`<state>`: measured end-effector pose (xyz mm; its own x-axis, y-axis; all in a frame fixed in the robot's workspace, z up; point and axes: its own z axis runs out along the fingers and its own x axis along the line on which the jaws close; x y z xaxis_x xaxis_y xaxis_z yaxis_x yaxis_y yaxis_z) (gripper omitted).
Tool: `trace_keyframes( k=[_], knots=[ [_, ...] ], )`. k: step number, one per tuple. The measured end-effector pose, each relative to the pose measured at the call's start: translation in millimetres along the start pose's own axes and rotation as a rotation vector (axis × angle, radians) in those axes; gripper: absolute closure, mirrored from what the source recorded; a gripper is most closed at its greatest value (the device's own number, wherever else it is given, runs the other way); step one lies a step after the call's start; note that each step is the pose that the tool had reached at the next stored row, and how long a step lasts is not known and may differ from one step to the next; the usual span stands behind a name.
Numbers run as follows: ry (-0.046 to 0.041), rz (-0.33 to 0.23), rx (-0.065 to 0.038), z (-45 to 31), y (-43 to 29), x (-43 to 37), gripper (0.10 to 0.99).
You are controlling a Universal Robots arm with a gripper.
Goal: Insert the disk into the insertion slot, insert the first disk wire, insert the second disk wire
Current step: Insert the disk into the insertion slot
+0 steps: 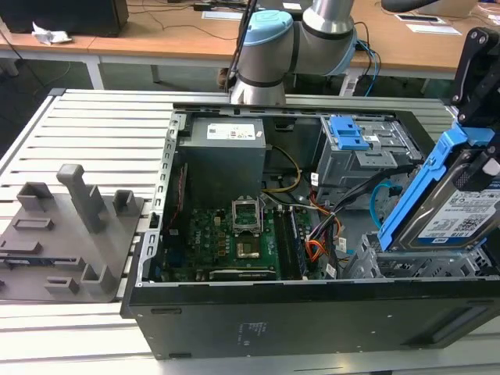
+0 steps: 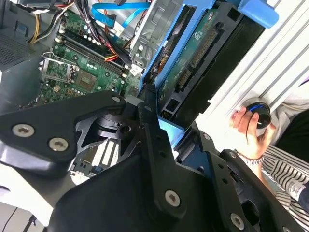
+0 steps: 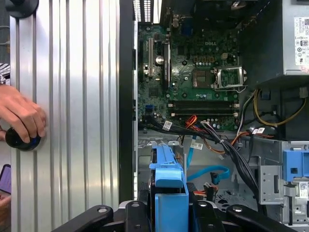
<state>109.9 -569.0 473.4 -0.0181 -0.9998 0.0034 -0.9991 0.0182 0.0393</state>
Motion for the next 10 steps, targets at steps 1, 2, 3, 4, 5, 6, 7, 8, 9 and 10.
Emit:
trace_keyframes(
  k=[1, 2, 3, 4, 5, 6, 7, 8, 9, 10],
  knots=[
    [0.0, 0.0, 0.0, 1.1, 0.0, 0.0, 0.722],
    [0.0, 0.0, 0.0, 2.4, -0.1, 0.0, 0.722],
    [-0.0001, 0.0, 0.0, 3.7, -0.1, 0.0, 0.722],
    [-0.0001, 0.0, 0.0, 5.3, -0.2, 0.0, 0.722],
    [-0.0001, 0.0, 0.0, 6.4, -0.2, 0.0, 0.722],
    [0.0, 0.0, 0.0, 7.4, -0.3, 0.0, 0.722],
    [0.0, 0.0, 0.0, 8.5, -0.3, 0.0, 0.722],
    [0.0, 0.0, 0.0, 9.1, -0.3, 0.0, 0.722],
    [-0.0001, 0.0, 0.0, 10.2, -0.4, 0.0, 0.722],
    [-0.0001, 0.0, 0.0, 11.0, -0.4, 0.0, 0.722]
  ],
)
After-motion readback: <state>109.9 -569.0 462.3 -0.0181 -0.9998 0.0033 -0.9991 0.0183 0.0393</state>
